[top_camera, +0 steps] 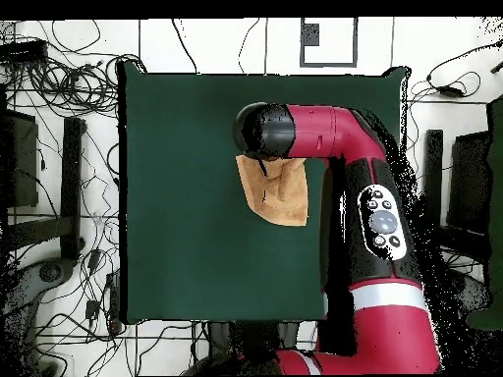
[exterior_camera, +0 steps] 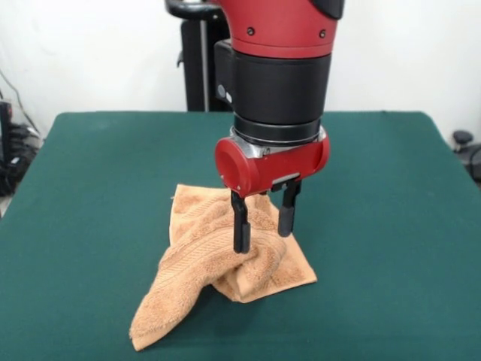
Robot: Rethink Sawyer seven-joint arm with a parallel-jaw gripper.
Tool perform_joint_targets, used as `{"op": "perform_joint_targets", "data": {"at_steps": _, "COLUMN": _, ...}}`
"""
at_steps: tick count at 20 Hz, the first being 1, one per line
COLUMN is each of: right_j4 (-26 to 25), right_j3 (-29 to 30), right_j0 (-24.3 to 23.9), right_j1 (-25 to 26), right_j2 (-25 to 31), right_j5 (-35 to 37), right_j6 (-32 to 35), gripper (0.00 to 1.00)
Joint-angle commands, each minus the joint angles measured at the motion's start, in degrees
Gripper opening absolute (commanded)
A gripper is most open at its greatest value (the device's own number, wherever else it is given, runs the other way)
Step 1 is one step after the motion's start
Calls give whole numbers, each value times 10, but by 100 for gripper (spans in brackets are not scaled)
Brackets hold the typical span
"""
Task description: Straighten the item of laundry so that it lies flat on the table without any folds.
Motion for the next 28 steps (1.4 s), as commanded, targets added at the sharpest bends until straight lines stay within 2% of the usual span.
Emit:
{"op": "perform_joint_targets", "data": {"at_steps": 1, "right_j4": 7, "right_j3": 76, "right_j0": 10, "right_j1": 44, "right_j2": 5, "right_j5": 29, "right_j6": 75, "gripper": 100}}
{"op": "perform_joint_targets", "data": {"at_steps": 4, "right_j4": 4, "right_j3": 72, "right_j0": 11, "right_j1": 50, "right_j2": 2, "right_j5": 23, "right_j6": 78, "gripper": 100}}
{"op": "perform_joint_targets", "data": {"at_steps": 9, "right_j4": 3, "right_j3": 77, "right_j0": 6, "right_j1": 68, "right_j2": 4, "right_j5": -35, "right_j6": 101, "gripper": 100}}
{"op": "perform_joint_targets", "data": {"at_steps": 14, "right_j4": 5, "right_j3": 76, "right_j0": 11, "right_j1": 68, "right_j2": -8, "right_j5": -47, "right_j6": 124, "gripper": 100}}
{"op": "perform_joint_targets", "data": {"at_steps": 28, "right_j4": 13, "right_j3": 74, "right_j0": 13, "right_j1": 68, "right_j2": -15, "right_j5": -46, "right_j6": 115, "gripper": 100}}
